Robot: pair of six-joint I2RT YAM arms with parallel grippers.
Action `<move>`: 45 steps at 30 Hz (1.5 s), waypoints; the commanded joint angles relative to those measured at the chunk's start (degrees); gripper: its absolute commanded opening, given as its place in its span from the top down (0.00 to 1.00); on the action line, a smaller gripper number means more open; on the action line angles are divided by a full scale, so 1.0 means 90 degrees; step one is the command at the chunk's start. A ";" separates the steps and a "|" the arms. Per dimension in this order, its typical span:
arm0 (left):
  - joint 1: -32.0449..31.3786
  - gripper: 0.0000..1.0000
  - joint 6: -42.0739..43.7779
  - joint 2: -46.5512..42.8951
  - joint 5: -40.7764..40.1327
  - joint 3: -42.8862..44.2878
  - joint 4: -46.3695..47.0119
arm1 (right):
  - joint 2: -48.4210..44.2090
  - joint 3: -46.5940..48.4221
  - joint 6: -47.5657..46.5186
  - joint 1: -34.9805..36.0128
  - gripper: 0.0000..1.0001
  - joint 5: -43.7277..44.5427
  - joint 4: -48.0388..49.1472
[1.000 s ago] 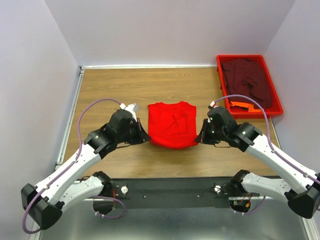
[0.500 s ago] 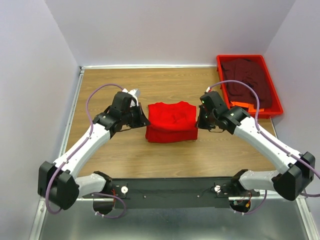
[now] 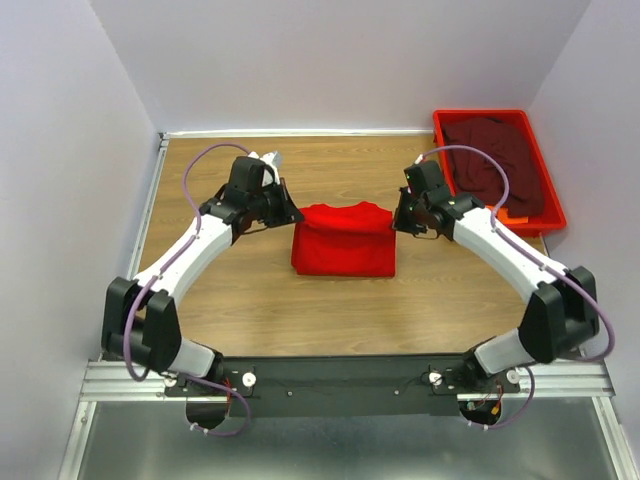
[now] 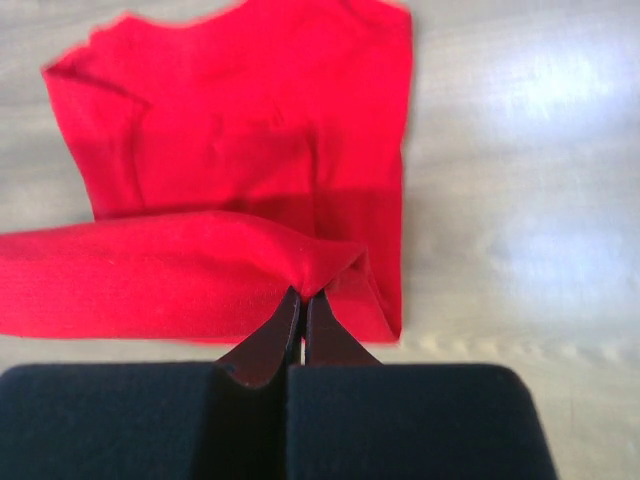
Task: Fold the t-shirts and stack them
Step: Fold the tshirt
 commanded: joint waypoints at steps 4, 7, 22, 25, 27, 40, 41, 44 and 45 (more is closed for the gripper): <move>0.0213 1.00 -0.0007 0.1146 0.0294 0.0764 0.0864 | 0.1340 0.1020 -0.0335 -0.0322 0.99 -0.0374 0.0805; 0.0291 1.00 -0.0065 0.1905 0.0420 0.0999 0.1245 | 0.2024 0.1498 -0.0374 -0.0507 0.99 -0.0423 0.0913; 0.0994 0.34 -0.0066 0.4224 0.0070 0.2935 0.1998 | 0.4605 0.4098 -0.0794 -0.1348 0.20 -0.0609 0.1197; 0.0995 0.32 -0.0056 0.3688 -0.0252 0.2690 0.2086 | 0.4282 0.3728 -0.0843 -0.1348 0.20 -0.0318 0.1207; 0.0966 0.35 -0.0065 0.3463 -0.0544 0.2504 0.2057 | 0.4029 0.3406 -0.0843 -0.1319 0.20 -0.0218 0.1275; -0.0187 1.00 -0.0114 0.3968 -0.1444 0.2875 0.1344 | 0.4046 0.2877 -0.0989 -0.0723 0.66 -0.0345 0.1919; -0.0197 1.00 -0.0105 0.4057 -0.1463 0.2972 0.1344 | 0.4318 0.2984 -0.1009 -0.0733 0.66 -0.0345 0.1910; -0.0168 1.00 -0.0037 0.4428 -0.1541 0.3332 0.1199 | 0.4816 0.3472 -0.1117 -0.0733 0.66 -0.0277 0.1900; -0.0148 1.00 -0.0026 0.4525 -0.1580 0.3431 0.1130 | 0.4818 0.3628 -0.1126 -0.0743 0.66 -0.0248 0.1910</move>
